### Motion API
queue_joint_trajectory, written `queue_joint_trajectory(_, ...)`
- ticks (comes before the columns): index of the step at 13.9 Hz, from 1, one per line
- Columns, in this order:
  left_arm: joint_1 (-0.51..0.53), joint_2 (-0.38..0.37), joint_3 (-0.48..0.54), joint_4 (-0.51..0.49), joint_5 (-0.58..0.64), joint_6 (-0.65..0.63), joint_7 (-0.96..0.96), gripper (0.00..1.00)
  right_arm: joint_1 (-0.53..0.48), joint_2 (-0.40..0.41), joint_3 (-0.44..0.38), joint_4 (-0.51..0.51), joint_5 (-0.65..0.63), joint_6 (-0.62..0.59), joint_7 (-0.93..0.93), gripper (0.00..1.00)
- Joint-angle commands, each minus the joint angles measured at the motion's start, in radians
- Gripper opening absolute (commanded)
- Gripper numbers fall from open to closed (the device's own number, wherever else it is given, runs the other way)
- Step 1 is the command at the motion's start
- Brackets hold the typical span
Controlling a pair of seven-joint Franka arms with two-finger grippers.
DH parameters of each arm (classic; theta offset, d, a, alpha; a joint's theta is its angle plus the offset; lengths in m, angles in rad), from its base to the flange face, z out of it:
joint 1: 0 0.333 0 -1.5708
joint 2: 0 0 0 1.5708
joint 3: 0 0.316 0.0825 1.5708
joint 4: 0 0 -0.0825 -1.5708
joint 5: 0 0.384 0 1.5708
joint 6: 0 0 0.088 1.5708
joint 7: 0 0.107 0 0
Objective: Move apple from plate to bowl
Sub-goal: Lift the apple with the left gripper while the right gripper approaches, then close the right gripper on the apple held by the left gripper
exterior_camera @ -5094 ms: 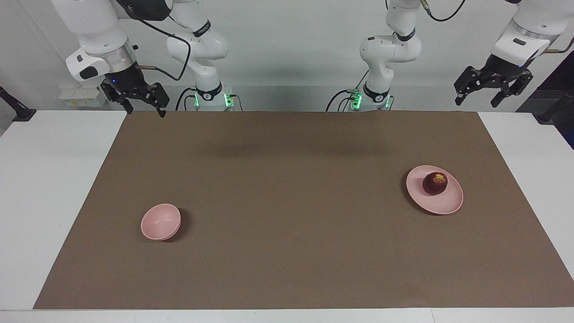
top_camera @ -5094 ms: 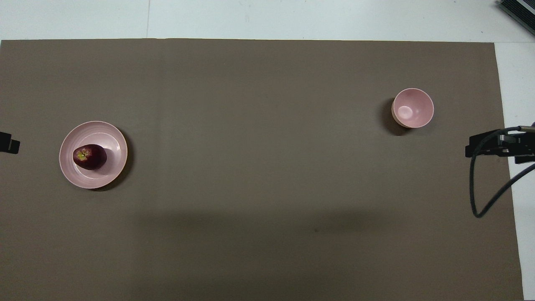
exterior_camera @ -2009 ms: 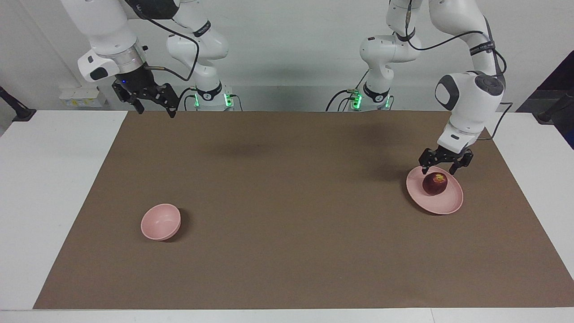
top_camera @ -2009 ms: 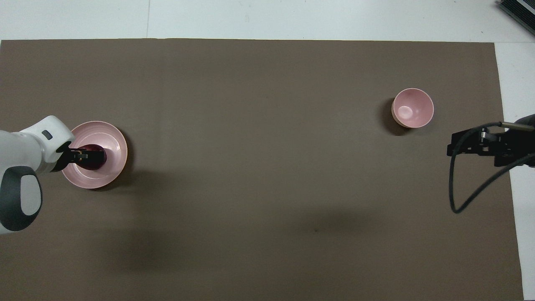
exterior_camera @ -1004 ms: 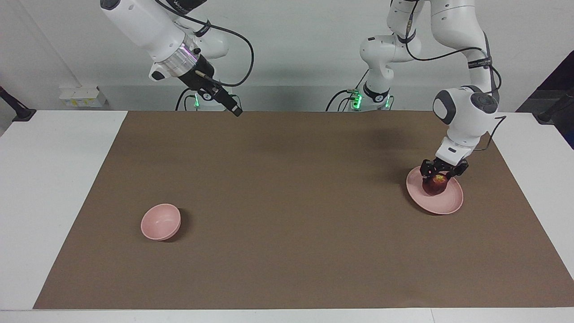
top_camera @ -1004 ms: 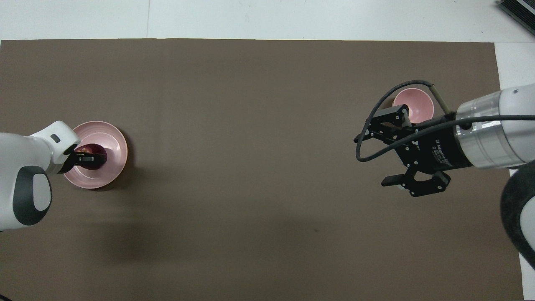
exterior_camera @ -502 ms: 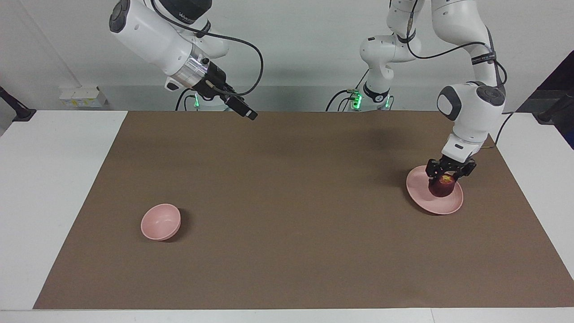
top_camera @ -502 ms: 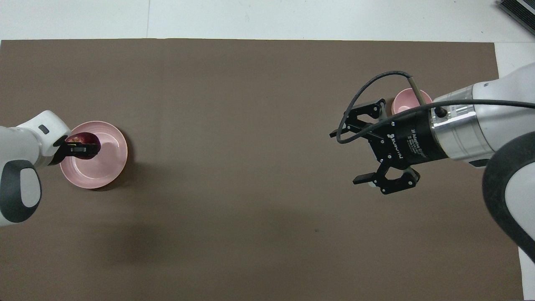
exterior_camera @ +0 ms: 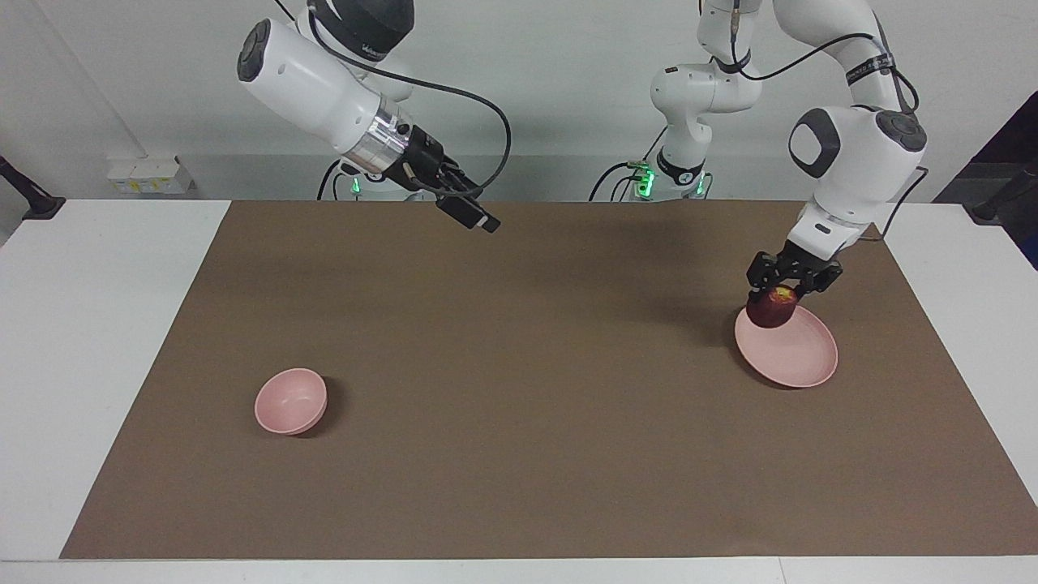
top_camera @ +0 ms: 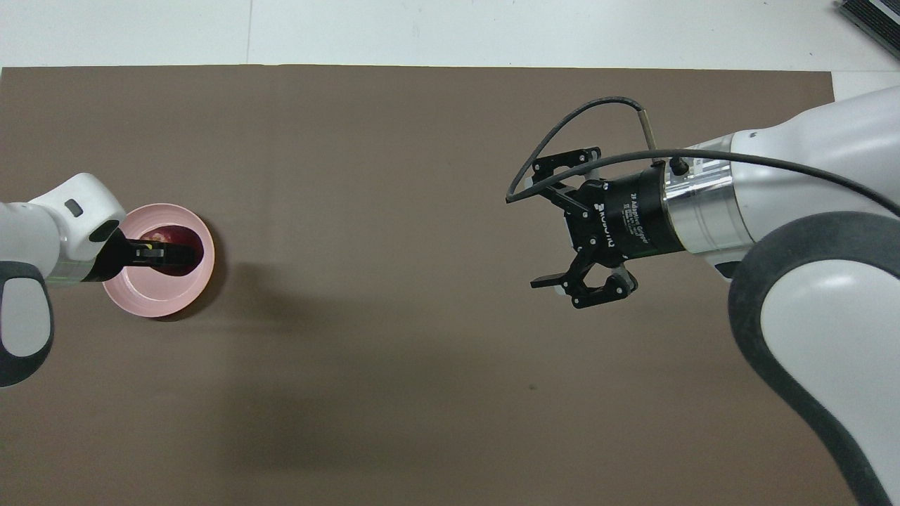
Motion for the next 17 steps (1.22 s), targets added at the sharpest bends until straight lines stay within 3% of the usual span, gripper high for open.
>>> queue_joint_trajectory(1,-0.010,-0.016,-0.040,0.006,-0.162,-0.031,0.007,0.00,0.037,0.046,0.000,-0.020,0.023,0.106,0.031,1.00)
queue_joint_trajectory(4,-0.010,-0.022,-0.110,0.006,-0.340,-0.033,-0.034,0.00,0.092,0.127,0.000,-0.014,0.030,0.265,0.079,1.00)
queue_joint_trajectory(7,-0.012,-0.025,-0.149,0.006,-0.495,-0.018,-0.039,0.00,0.126,0.178,0.000,-0.011,0.035,0.348,0.081,1.00)
queue_joint_trajectory(11,-0.010,-0.042,-0.229,-0.007,-0.724,0.100,-0.034,0.00,0.180,0.238,0.000,-0.014,0.104,0.454,0.149,1.00)
queue_joint_trajectory(15,-0.012,-0.046,-0.345,-0.024,-0.815,0.295,-0.036,0.00,0.246,0.230,0.000,-0.037,0.087,0.516,0.242,1.00)
queue_joint_trajectory(17,-0.012,-0.046,-0.352,-0.024,-0.825,0.320,-0.034,0.00,0.272,0.235,-0.002,-0.041,0.058,0.513,0.203,1.00)
